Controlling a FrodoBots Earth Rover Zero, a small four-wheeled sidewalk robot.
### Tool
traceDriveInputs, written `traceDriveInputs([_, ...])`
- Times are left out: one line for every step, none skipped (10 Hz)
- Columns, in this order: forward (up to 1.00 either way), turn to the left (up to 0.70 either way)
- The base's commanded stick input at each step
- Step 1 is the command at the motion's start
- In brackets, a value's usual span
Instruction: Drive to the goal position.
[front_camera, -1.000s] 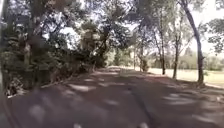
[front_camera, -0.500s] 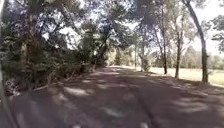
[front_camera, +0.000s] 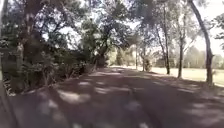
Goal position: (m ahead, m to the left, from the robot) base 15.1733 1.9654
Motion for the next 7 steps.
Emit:
traceDriveInputs([0.7, 0.0])
traceDriveInputs([0.7, 0.0])
traceDriveInputs([0.7, 0.0])
traceDriveInputs([0.7, 0.0])
traceDriveInputs([0.7, 0.0])
traceDriveInputs([0.7, 0.0])
traceDriveInputs([0.7, 0.0])
